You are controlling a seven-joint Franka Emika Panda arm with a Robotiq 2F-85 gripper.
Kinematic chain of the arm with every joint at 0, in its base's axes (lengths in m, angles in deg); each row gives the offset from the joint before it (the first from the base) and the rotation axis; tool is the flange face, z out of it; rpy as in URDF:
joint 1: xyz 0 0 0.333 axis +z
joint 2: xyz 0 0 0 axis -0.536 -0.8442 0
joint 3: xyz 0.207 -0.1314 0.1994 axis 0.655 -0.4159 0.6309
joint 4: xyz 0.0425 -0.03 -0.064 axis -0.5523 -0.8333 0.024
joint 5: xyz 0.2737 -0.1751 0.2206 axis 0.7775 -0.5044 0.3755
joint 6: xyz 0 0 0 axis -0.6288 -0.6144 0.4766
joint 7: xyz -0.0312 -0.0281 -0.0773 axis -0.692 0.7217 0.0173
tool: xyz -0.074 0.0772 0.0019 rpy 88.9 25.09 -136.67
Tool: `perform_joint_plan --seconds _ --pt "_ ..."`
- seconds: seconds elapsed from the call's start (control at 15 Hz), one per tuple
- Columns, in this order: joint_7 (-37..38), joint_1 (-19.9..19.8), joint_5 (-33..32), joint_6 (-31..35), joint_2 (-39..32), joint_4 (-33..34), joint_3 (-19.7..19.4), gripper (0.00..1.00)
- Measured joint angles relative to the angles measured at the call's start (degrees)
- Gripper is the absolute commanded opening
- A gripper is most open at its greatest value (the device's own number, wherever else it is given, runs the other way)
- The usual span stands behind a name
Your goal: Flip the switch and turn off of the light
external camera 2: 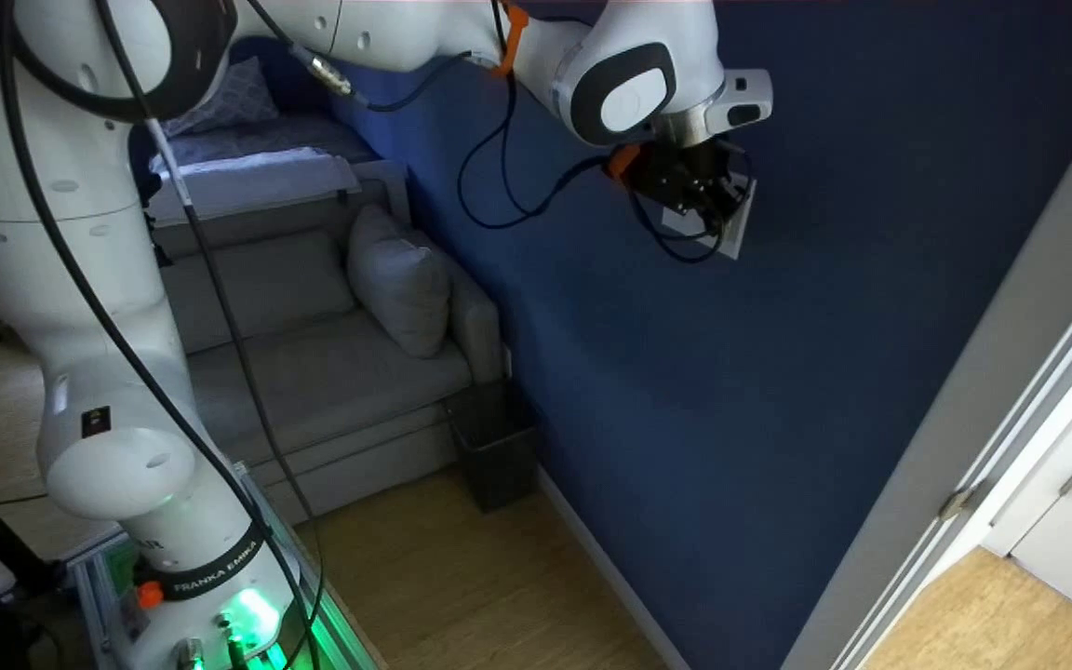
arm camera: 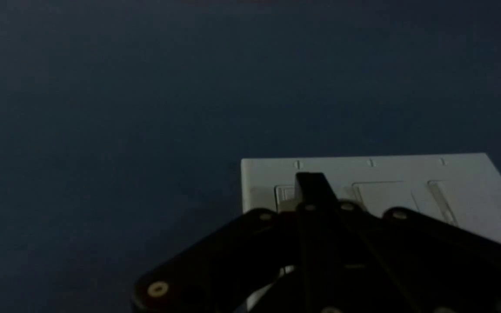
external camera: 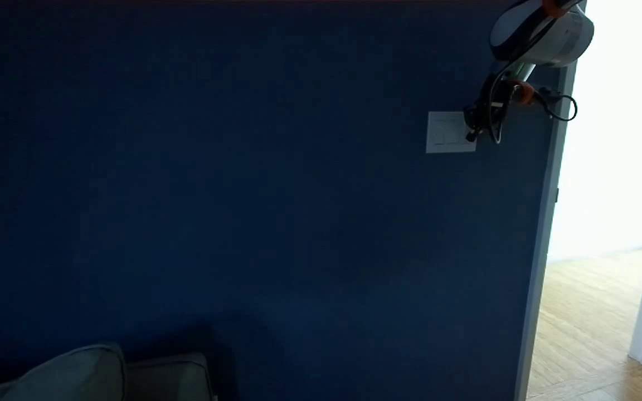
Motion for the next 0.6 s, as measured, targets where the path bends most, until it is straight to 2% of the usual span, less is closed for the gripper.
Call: perform_joint_plan --seconds 0.27,0.47,0.53,0.6 --pt "-0.11 -0.58 0.11 -1.04 -0.1 0.11 0.51 0.0" --pt "-0.22 -0.91 -0.25 -6.1 -0.07 0.44 0.49 0.0" --pt "-0.24 -1.11 -0.25 -8.61 0.07 0.75 0.49 0.26" --pt "-0.25 -1.3 -0.25 -11.27 0.39 1.0 0.49 0.28"
